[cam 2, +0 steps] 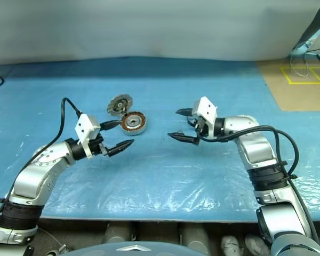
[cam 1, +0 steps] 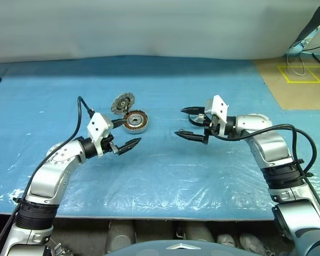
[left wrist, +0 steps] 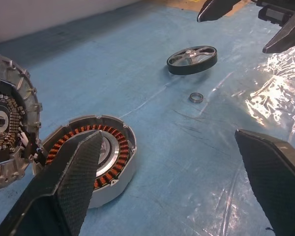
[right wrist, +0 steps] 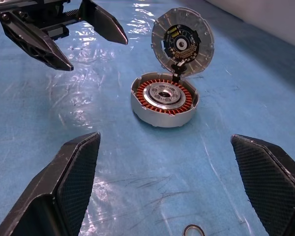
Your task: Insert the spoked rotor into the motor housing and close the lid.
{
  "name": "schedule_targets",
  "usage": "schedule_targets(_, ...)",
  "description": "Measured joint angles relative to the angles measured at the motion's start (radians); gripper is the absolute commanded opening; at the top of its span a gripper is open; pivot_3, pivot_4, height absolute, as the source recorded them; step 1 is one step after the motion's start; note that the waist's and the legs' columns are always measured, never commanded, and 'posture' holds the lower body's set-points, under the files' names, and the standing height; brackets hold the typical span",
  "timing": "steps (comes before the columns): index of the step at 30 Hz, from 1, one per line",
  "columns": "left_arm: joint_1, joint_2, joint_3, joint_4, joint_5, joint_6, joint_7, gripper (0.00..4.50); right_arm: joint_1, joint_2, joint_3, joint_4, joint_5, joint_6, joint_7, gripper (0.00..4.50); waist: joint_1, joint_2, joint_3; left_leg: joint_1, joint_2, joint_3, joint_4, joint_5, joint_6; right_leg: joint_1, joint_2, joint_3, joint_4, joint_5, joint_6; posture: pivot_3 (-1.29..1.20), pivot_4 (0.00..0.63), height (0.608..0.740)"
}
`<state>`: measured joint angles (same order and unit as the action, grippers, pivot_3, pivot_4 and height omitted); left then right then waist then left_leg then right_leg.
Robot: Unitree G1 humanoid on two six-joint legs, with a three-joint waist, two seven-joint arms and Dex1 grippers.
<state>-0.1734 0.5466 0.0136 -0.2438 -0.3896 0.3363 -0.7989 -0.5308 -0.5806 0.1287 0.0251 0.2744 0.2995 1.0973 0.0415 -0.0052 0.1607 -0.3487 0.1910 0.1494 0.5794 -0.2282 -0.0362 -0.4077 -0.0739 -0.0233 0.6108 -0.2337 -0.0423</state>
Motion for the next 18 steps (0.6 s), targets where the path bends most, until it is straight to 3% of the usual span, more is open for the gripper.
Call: schedule_targets(18, -0.002, -0.009, -0.002, 0.002, 0.003, -0.001, 0.005, 4.50, -0.017, -0.005, 0.000, 0.007, -0.001, 0.001, 0.011, 4.49, 0.000, 0.000, 0.000, 0.000, 0.000, 0.000, 0.000, 0.000, 0.000, 0.000, 0.000, 0.000, 0.000, 0.000, 0.000, 0.00, 0.150, 0.740)
